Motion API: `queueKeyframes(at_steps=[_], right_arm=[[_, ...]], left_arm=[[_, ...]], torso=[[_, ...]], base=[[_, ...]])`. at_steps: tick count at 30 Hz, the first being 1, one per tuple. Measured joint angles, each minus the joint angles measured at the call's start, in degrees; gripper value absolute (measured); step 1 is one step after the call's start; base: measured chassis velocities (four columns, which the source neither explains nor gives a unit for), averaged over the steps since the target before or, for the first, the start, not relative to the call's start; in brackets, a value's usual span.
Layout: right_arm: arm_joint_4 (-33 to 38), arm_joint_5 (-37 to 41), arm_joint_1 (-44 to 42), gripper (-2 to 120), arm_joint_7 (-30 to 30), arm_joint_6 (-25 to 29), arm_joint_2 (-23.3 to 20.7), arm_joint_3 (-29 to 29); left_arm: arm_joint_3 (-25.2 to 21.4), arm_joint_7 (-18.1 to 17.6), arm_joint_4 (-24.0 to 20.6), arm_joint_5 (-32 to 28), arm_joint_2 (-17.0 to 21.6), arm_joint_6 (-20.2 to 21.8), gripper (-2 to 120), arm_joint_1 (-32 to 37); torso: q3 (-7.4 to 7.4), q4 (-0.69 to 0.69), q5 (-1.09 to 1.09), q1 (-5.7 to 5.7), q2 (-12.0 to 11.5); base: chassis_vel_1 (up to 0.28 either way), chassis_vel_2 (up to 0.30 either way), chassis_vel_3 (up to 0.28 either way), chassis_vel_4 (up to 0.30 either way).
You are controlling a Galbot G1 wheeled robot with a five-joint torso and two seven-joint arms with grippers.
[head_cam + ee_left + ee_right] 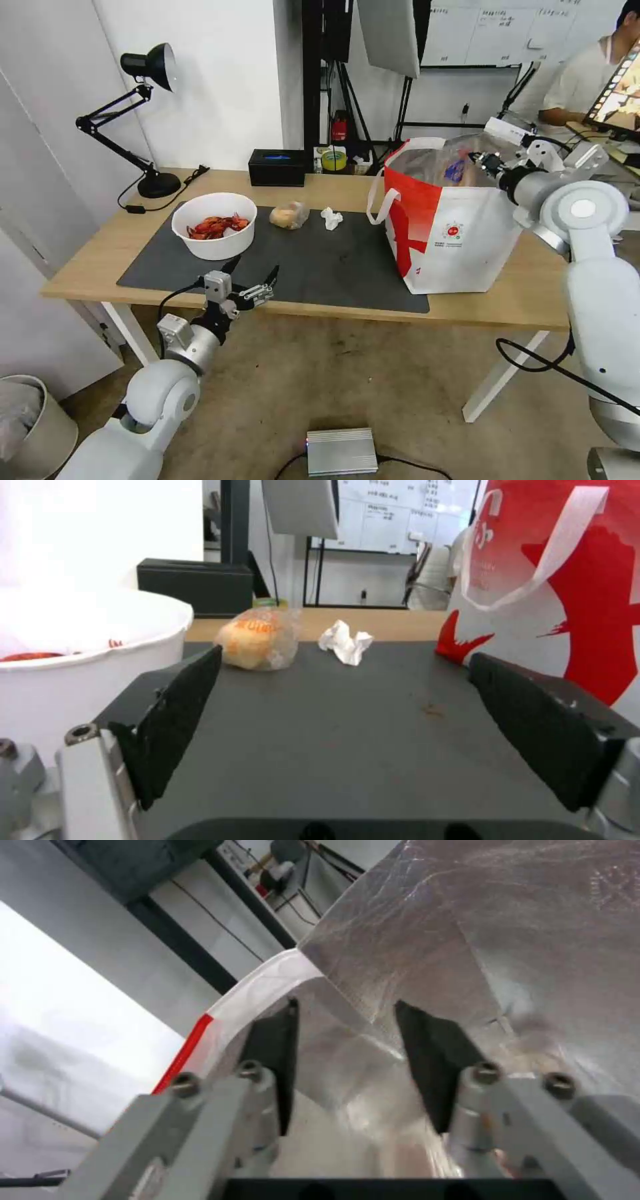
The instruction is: Pick up the trash from the table and place it into the takeout bag.
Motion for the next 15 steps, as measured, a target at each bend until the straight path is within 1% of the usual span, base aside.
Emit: queueKeyframes(at_steps=[1, 2, 3, 4, 5, 7, 8, 9, 10, 11, 12, 13, 14, 15], right_arm=[[0.00, 0.18, 0.00, 46, -0.03, -0.07, 0.00, 0.03], [0.00, 0.18, 0.00, 46, -0.03, -0.07, 0.00, 0.03], [0.04, 0.40, 0.00, 50, -0.11, -0.12, 0.00, 0.04], [0.27, 0.78, 0.00, 56, -0.24, -0.16, 0.01, 0.05], [0.27, 0.78, 0.00, 56, -0.24, -0.16, 0.01, 0.05], [1.11, 1.30, -0.22, 67, -0.84, -0.16, -0.04, 0.07], [1.59, 1.30, -0.47, 70, -1.48, -0.06, -0.13, 0.08], [1.59, 1.30, -0.47, 70, -1.48, -0.06, -0.13, 0.08], [1.95, 1.27, -0.66, 75, -2.06, 0.13, -0.21, 0.06], [2.72, 1.13, -1.12, 80, -3.48, 0.78, -0.37, -0.02], [3.90, 0.38, -1.90, 85, -6.23, 2.02, -0.59, -0.24], [3.90, 0.38, -1.90, 85, -6.23, 2.02, -0.59, -0.24], [5.15, -0.55, -2.58, 91, -9.00, 2.99, -0.85, -0.49], [6.15, -1.29, -3.10, 94, -10.87, 3.47, -1.09, -0.72]], left_arm=[[-0.07, 0.00, 0.00, -0.01, 0.09, 0.00, 100, 0.00], [-0.07, 0.00, 0.00, -0.01, 0.09, 0.00, 100, 0.00], [-0.16, -0.01, 0.00, -0.03, 0.17, 0.00, 100, -0.01], [-0.26, -0.02, -0.03, -0.05, 0.23, 0.00, 100, -0.02], [-0.26, -0.02, -0.03, -0.05, 0.23, 0.00, 100, -0.02], [-0.39, -0.04, -0.11, -0.09, 0.28, 0.01, 100, -0.06], [-0.41, -0.05, -0.13, -0.09, 0.25, 0.01, 100, -0.06], [-0.41, -0.05, -0.13, -0.09, 0.25, 0.01, 100, -0.06], [-0.42, -0.06, -0.14, -0.07, 0.22, 0.01, 100, -0.06], [-0.45, -0.06, -0.16, -0.01, 0.18, -0.01, 100, -0.05], [-0.55, -0.07, -0.18, 0.09, 0.14, -0.15, 100, 0.05], [-0.55, -0.07, -0.18, 0.09, 0.14, -0.15, 100, 0.05], [-0.75, -0.07, -0.23, 0.15, 0.14, -0.22, 100, 0.13], [-0.88, -0.07, -0.28, 0.16, 0.13, -0.27, 100, 0.19]], torso=[[0.00, 0.00, 0.00, 0.00, 0.00], [0.00, 0.00, 0.00, 0.00, 0.00], [0.00, 0.00, 0.00, 0.00, 0.00], [0.00, 0.00, 0.00, 0.00, 0.00], [0.00, 0.00, 0.00, 0.00, 0.00], [0.00, 0.00, 0.00, 0.00, 0.00], [0.00, 0.00, 0.00, 0.00, 0.00], [0.00, 0.00, 0.00, 0.00, 0.00], [0.00, 0.00, 0.00, 0.00, 0.00], [0.00, 0.00, 0.00, 0.00, 0.00], [0.00, 0.00, 0.00, 0.00, 0.00], [0.00, 0.00, 0.00, 0.00, 0.00], [0.00, 0.00, 0.00, 0.00, 0.00], [0.00, 0.00, 0.00, 0.00, 0.00]], base=[[0.000, 0.000, 0.000, 0.000], [0.000, 0.000, 0.000, 0.000], [0.000, 0.000, 0.000, 0.000], [0.000, 0.000, 0.000, 0.000], [0.000, 0.000, 0.000, 0.000], [0.000, 0.000, 0.000, 0.000], [0.000, 0.000, 0.000, 0.000], [0.000, 0.000, 0.000, 0.000], [0.000, 0.000, 0.000, 0.000], [0.000, 0.000, 0.000, 0.000], [0.000, 0.000, 0.000, 0.000], [0.000, 0.000, 0.000, 0.000], [0.000, 0.000, 0.000, 0.000], [0.000, 0.000, 0.000, 0.000]])
